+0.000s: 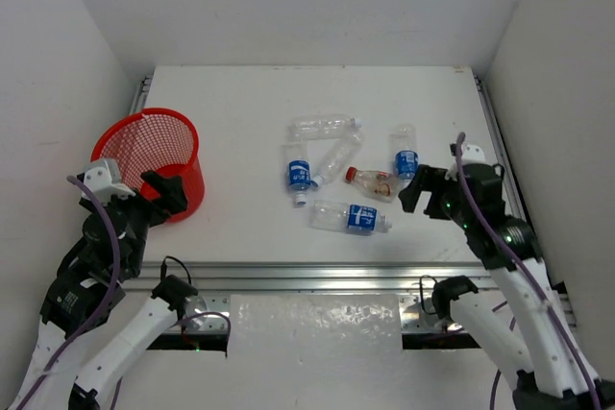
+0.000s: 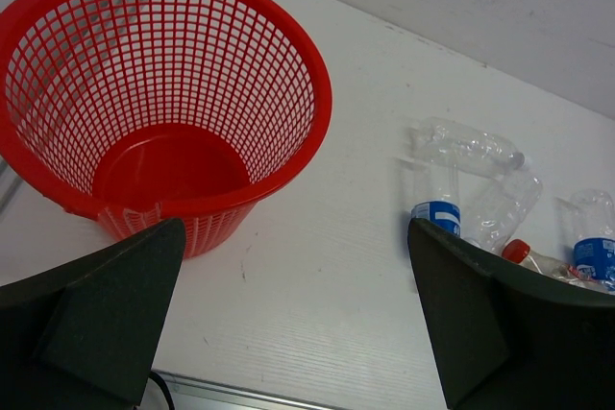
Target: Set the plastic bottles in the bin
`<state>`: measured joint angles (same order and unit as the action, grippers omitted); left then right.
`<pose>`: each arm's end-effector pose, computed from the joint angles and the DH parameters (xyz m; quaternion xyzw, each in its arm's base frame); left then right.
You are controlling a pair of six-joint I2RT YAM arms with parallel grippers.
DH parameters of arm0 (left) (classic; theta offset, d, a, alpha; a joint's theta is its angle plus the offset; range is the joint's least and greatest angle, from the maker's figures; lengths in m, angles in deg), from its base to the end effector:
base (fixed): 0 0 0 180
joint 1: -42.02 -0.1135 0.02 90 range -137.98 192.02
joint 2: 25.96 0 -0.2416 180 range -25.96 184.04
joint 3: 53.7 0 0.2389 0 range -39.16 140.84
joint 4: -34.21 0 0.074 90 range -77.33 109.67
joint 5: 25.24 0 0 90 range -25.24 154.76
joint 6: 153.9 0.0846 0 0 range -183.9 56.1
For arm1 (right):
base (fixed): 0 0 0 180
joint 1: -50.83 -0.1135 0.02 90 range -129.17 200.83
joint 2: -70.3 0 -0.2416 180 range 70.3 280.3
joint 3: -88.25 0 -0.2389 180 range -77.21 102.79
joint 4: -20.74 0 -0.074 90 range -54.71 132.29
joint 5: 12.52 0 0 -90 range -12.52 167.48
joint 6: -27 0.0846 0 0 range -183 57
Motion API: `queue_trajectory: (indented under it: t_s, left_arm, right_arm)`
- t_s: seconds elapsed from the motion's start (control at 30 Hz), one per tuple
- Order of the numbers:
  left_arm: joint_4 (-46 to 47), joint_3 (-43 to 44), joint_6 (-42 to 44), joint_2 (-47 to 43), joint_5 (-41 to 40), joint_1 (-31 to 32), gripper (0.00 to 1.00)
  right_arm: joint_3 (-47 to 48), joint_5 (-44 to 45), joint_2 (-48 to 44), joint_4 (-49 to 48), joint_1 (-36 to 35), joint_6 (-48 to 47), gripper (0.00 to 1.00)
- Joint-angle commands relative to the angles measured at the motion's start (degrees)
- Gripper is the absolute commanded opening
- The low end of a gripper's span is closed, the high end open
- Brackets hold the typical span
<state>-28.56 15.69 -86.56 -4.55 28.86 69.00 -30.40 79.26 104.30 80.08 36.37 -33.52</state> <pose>0.1052 0.0021 0.3428 -0.1595 0.7602 -0.0221 0.6294 0.1618 0.0390 0.2744 0.1218 0.8660 0.1688 0.4547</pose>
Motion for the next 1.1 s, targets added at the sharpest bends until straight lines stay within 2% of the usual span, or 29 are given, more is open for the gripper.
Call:
queue_trajectory:
  t_s: [0.0,0.03,0.07,0.17,0.2,0.23,0.3,0.37,0.4,0.57,0.67,0.73,0.83,0.87,0.9,0.97,1.07]
  left_arm:
    - [1.82,0.52,0.94,1.35,0.48,0.53,0.97]
    - [1.82,0.52,1.12,1.44,0.57,0.61,0.97]
    - [1.91,0.43,1.21,1.53,0.74,0.62,0.97]
    - [2.00,0.43,1.30,1.71,0.83,0.70,0.97]
    - [1.91,0.43,1.30,1.97,0.83,0.70,0.97]
    - [1.91,0.43,1.30,1.97,0.83,0.79,0.97]
    - [1.91,0.43,1.21,1.80,0.66,0.88,0.97]
    - [1.91,0.52,1.03,1.71,0.57,0.97,0.97]
    - [1.82,0.43,1.03,1.62,0.57,0.97,0.97]
    - [2.08,0.43,1.30,2.14,0.83,1.14,0.97]
    - [2.26,0.35,1.56,2.85,1.45,1.23,0.97]
    - [2.70,0.35,2.26,3.64,2.41,1.23,0.97]
    - [3.14,0.34,2.97,6.18,5.30,1.32,0.97]
    - [3.57,0.52,3.23,7.67,6.71,1.23,0.97]
    - [3.75,0.78,3.06,8.47,8.11,1.23,0.97]
    - [5.24,2.19,2.62,9.96,12.77,1.23,0.97]
    - [10.06,4.12,2.18,11.54,21.64,1.23,0.97]
  right_arm:
    - [-1.89,5.66,8.06,-9.36,-0.22,1.38,0.96]
    - [-2.07,9.69,10.62,-10.85,-0.22,-0.19,0.95]
    - [-2.24,10.52,13.35,-15.48,-0.22,-1.51,0.89]
    - [0.20,12.98,27.13,-22.36,0.39,-4.60,0.83]
    - [3.00,13.59,31.00,-23.51,2.31,-5.04,0.77]
    - [4.77,12.64,38.26,-23.79,3.72,-5.30,0.75]
    - [9.50,12.02,44.55,-24.57,6.53,-5.04,0.72]
    - [13.46,12.19,54.63,-26.95,7.60,-7.14,0.72]
    - [14.97,12.80,54.68,-27.04,7.86,-7.15,0.72]
    - [23.32,12.72,69.24,-24.85,9.09,-10.31,0.72]
    - [25.17,11.50,73.82,-24.06,9.88,-9.88,0.65]
    - [23.34,9.04,74.19,-26.07,9.89,-9.08,0.58]
    - [21.31,9.90,73.84,-26.69,9.98,-8.91,0.49]
    - [21.22,10.52,73.23,-26.60,10.15,-9.17,0.40]
    - [21.39,11.22,72.62,-26.08,10.15,-9.43,0.35]
    - [20.44,15.17,70.17,-25.20,10.15,-9.26,0.30]
    - [17.89,19.21,60.78,-25.81,9.98,-8.03,0.28]
